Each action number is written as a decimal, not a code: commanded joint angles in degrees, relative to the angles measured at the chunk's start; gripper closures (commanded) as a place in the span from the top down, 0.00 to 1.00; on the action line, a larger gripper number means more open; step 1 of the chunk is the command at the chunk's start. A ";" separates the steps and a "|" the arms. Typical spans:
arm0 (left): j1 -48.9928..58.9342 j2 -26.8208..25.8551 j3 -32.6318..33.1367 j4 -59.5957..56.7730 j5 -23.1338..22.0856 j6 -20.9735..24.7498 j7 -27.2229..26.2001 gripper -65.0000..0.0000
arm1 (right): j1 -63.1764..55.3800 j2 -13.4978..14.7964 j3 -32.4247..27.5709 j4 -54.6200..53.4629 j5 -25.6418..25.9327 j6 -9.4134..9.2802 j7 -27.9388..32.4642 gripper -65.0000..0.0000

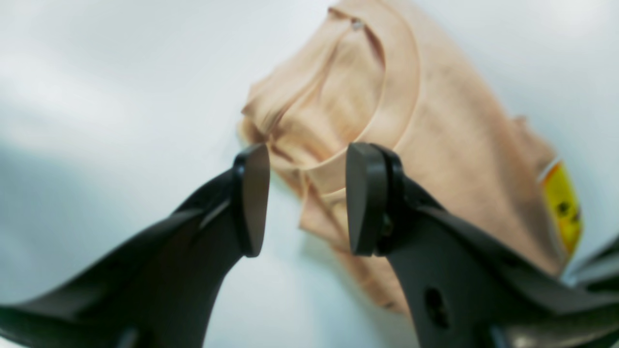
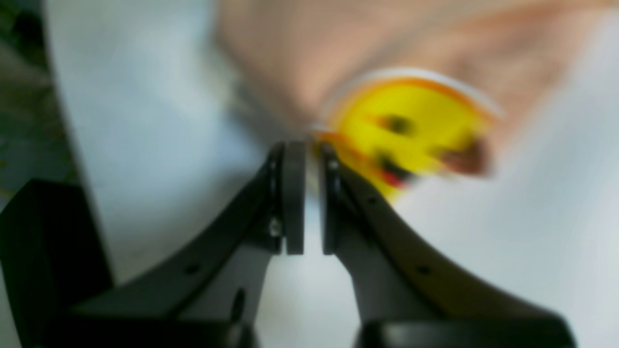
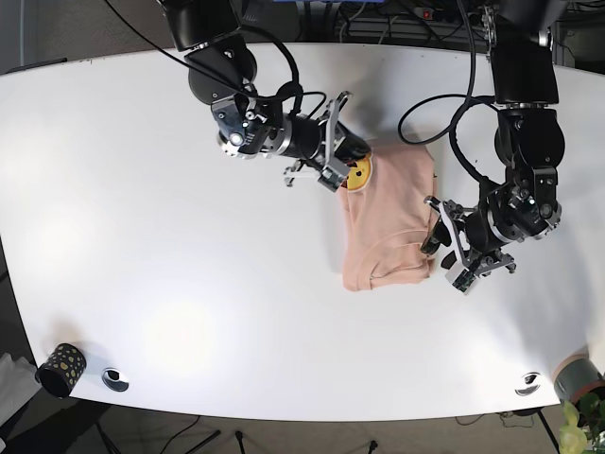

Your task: Fold the T-shirt properly

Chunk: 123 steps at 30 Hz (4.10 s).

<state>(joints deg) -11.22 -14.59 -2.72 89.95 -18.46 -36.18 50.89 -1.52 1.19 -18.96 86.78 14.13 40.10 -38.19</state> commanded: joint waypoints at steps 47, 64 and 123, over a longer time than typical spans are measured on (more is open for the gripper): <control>8.45 -5.15 -2.33 -21.42 23.69 7.22 -12.78 0.72 | 3.50 0.35 25.07 8.21 1.30 -0.10 -3.96 0.07; 5.29 -23.34 -11.12 -42.08 23.60 -1.57 -21.22 0.72 | 3.23 0.26 25.25 10.40 1.30 -0.10 -3.96 0.07; 25.77 17.80 -6.99 11.45 30.19 21.90 -32.83 0.66 | -5.73 9.75 35.09 -1.55 -15.84 -4.80 35.16 0.07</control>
<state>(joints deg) 14.02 2.52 -9.32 99.13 11.40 -15.05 19.92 -6.81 10.44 16.01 84.27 -2.94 35.73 -7.25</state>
